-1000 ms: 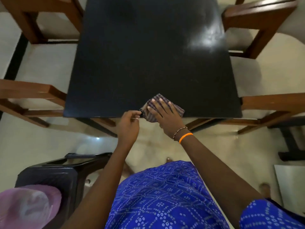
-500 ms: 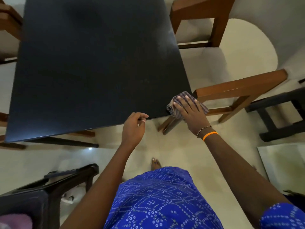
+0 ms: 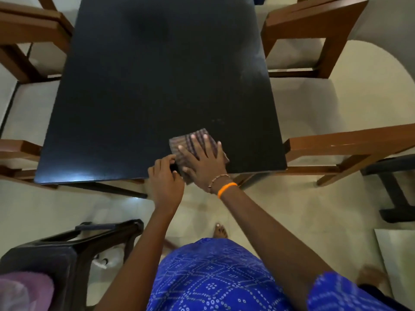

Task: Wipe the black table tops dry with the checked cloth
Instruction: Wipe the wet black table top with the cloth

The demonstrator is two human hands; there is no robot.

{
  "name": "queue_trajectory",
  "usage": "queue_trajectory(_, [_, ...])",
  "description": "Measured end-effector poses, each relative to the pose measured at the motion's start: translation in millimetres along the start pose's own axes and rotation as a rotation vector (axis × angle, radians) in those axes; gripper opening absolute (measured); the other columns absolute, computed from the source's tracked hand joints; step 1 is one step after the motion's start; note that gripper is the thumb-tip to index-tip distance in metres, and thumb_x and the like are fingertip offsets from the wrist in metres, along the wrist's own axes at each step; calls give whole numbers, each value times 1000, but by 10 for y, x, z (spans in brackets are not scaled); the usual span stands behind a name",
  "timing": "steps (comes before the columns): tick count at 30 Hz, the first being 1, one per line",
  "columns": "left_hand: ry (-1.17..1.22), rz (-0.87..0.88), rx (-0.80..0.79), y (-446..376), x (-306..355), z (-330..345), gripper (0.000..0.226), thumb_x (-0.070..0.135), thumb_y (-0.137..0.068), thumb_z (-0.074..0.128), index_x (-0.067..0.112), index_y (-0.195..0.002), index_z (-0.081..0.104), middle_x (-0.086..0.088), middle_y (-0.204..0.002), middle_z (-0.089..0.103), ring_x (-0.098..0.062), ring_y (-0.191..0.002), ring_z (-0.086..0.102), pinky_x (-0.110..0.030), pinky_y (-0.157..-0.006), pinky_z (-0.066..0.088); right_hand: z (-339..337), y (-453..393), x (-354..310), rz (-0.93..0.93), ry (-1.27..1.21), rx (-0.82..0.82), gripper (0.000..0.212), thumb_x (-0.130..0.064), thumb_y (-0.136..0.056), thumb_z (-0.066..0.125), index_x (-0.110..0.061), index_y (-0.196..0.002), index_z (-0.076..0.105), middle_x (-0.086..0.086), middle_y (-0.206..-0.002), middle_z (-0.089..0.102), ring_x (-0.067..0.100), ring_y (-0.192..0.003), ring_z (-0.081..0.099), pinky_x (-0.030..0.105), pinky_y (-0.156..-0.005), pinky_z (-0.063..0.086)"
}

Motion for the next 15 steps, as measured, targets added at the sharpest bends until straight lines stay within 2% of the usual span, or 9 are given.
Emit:
queue_trajectory(2, [-35,7,7,29,-22,-23,41,-4,-83,48,10,-121,53,-10,-119,55,-28,-108,44,-31,-85,36,15,-238,-55,-36,16,31,57,-49,-95,31,-39,-147,9,2,-160,0,33,-146,-7,61,-112,-5])
queue_trajectory(5, [-44,35,20,71,-31,-50,47,-8,-79,46,10,-122,54,-9,-118,57,-29,-109,45,-31,-87,35,-104,-513,183,10,51,46,58,-51,-93,34,-40,-147,12,0,-160,4,32,-147,-2,60,-113,-2])
queue_trajectory(9, [-30,47,0,135,-54,-22,46,-6,-81,47,12,-123,53,-8,-118,57,-25,-111,44,-30,-91,36,-304,-510,860,212,39,98,59,-49,-94,35,-38,-147,11,-1,-160,1,31,-147,-2,60,-113,2])
queue_trajectory(13, [-10,55,-31,186,-85,28,46,-6,-82,48,13,-124,53,-7,-120,56,-23,-114,42,-24,-91,34,-426,-91,1533,436,-49,163,58,-49,-95,33,-39,-147,10,-1,-160,0,32,-147,-3,59,-114,2])
queue_trajectory(15, [7,84,-43,189,-68,34,47,-8,-81,48,12,-123,54,-8,-119,58,-24,-113,43,-23,-90,33,-409,214,1665,540,-72,212,58,-49,-95,33,-39,-147,10,-1,-160,1,32,-147,0,57,-115,8])
Point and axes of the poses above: each hand's wrist, its own y-axis away from the middle knuckle, its own z-axis out of the palm, x = y × z, the point moved 4 cm from there along -y, towards the middle knuckle
